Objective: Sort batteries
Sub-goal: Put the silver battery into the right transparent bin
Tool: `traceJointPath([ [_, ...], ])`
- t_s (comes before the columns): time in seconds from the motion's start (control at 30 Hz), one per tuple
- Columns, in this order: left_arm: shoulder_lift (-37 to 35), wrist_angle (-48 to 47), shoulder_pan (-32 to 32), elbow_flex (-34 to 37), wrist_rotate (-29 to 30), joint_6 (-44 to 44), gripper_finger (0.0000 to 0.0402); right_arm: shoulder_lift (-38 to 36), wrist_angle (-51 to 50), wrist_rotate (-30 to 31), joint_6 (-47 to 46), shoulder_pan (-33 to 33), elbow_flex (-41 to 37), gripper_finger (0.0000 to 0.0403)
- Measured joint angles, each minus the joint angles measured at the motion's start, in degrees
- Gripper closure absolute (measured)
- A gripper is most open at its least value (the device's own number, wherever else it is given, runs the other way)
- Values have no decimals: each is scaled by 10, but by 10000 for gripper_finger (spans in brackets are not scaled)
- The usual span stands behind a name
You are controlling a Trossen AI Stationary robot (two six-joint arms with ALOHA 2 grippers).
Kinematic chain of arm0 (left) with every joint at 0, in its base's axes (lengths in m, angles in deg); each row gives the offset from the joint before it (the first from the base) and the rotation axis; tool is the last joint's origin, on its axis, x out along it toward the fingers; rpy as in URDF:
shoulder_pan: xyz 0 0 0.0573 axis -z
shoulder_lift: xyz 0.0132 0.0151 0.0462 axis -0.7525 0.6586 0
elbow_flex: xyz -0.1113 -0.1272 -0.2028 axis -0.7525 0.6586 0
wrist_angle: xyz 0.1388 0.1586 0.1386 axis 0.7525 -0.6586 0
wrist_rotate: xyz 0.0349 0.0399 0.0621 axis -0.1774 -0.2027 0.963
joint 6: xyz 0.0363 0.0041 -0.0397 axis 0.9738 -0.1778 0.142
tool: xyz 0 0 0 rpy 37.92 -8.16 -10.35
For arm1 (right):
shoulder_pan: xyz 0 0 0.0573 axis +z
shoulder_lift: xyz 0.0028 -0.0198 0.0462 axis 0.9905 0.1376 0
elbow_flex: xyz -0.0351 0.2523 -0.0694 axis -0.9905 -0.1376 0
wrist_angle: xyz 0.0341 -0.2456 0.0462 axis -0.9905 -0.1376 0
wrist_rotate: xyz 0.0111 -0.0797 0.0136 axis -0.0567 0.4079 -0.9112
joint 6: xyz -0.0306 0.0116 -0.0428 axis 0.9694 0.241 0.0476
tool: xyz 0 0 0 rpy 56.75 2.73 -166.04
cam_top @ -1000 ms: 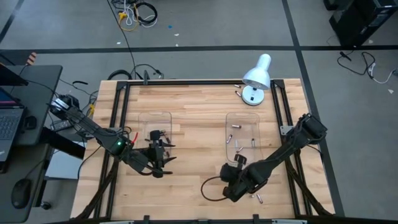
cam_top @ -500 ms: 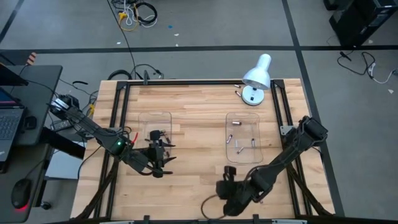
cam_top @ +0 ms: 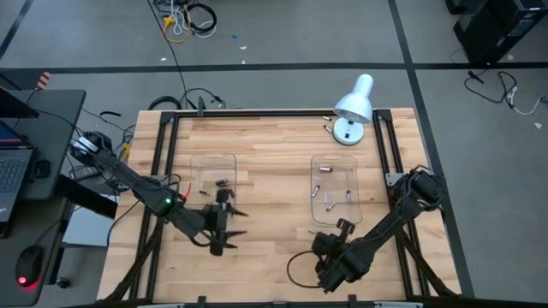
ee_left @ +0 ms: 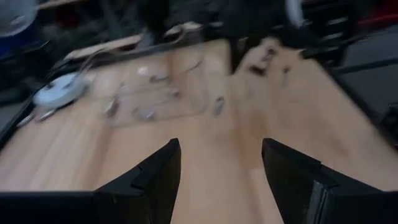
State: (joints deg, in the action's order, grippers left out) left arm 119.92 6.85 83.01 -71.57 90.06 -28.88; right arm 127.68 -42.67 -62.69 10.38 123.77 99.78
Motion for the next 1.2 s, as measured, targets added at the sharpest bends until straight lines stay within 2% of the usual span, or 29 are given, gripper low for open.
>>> traceJointPath([
  [0.1,50,106,2,-1,-37,48,179,-7,-27,-2,-9,6,0,403],
  [0.27,147,265,-2,-6,-15,108,179,-31,-65,-1,-50,20,0,403],
  [0.37,213,332,-12,-33,-15,130,179,-57,-81,28,-82,35,0,403],
  [0.5,294,346,-25,-86,-5,133,179,-93,-80,91,-123,58,0,403],
  [0.67,392,343,-52,-154,-1,130,179,-114,-76,124,-150,75,0,403],
  [0.8,460,343,-67,-208,-6,129,179,-114,-72,128,-154,78,-1,403],
  [0.97,524,346,-86,-259,-43,101,179,-113,-63,128,-154,78,-1,403],
  [1.07,559,346,-104,-281,-68,67,179,-113,-63,128,-154,78,-1,403],
  [1.2,587,345,-123,-291,-73,58,179,-113,-63,129,-153,78,-1,403],
])
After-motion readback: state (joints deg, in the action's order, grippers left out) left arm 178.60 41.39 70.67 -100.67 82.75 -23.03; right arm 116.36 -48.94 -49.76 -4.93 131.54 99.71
